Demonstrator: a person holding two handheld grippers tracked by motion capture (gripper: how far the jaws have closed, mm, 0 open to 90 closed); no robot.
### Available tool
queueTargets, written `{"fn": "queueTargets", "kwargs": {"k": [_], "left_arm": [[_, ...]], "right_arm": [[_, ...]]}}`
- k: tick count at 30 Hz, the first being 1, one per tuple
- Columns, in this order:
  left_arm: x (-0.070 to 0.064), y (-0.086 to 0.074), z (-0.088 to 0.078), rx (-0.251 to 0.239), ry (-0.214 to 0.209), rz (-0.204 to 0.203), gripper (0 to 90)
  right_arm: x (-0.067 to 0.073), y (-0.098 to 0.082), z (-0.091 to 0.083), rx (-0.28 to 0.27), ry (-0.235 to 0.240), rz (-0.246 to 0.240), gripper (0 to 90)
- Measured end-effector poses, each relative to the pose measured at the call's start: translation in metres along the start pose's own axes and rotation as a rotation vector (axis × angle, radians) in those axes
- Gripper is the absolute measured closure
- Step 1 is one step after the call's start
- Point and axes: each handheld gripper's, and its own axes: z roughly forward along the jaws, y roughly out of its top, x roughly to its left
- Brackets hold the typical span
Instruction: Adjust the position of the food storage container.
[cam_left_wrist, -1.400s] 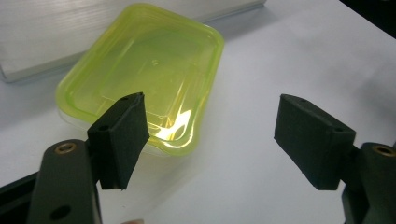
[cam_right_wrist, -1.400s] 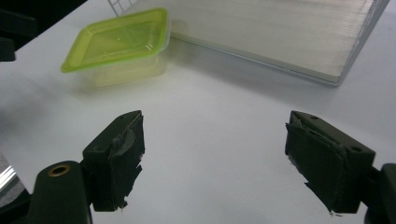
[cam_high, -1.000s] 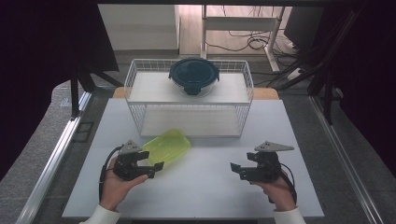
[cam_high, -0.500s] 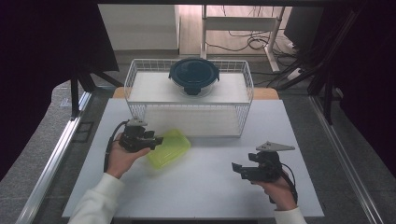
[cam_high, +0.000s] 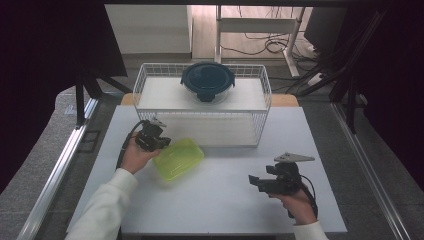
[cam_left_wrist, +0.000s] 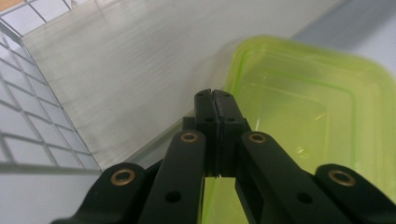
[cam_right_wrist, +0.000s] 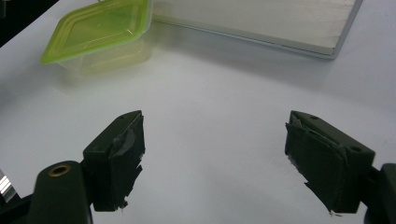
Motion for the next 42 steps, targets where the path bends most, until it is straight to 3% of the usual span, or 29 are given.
{"fn": "queueTargets", "kwargs": {"k": [3, 10, 12, 14, 15, 18, 24, 32, 36, 42], "left_arm": [[0.000, 0.003, 0.006, 0.030, 0.017, 0.054, 89.7], [0.002, 0.005, 0.017, 0.067, 0.049, 0.058, 89.8], [0.001, 0.005, 0.020, 0.074, 0.042, 0.032, 89.8], [0.002, 0.005, 0.022, 0.078, 0.040, 0.061, 89.8], [0.000, 0.005, 0.022, 0.081, 0.034, 0.050, 89.9], [-0.001, 0.005, 0.023, 0.096, 0.013, 0.087, 89.9], [-0.012, 0.007, 0.022, 0.120, -0.020, 0.121, 89.9], [-0.031, 0.010, 0.022, 0.140, -0.052, 0.178, 89.9], [-0.042, 0.011, 0.023, 0.133, -0.075, 0.183, 89.9], [-0.057, 0.014, 0.024, 0.144, -0.110, 0.240, 89.9]], "right_arm": [[0.000, -0.001, 0.001, 0.002, 0.000, -0.001, 19.3], [0.001, -0.001, 0.004, 0.012, 0.005, -0.002, 19.3], [0.001, -0.002, 0.005, 0.012, 0.006, -0.001, 19.3], [0.000, -0.002, 0.006, 0.012, 0.006, 0.000, 19.3], [0.000, -0.002, 0.006, 0.012, 0.005, 0.000, 19.3], [-0.001, -0.002, 0.006, 0.015, 0.005, 0.003, 19.3], [0.000, -0.003, 0.008, 0.019, 0.006, 0.002, 19.3], [0.001, -0.003, 0.009, 0.024, 0.006, 0.004, 19.3], [0.001, -0.003, 0.010, 0.026, 0.007, 0.003, 19.3], [0.002, -0.004, 0.011, 0.029, 0.005, 0.002, 19.3]]}}
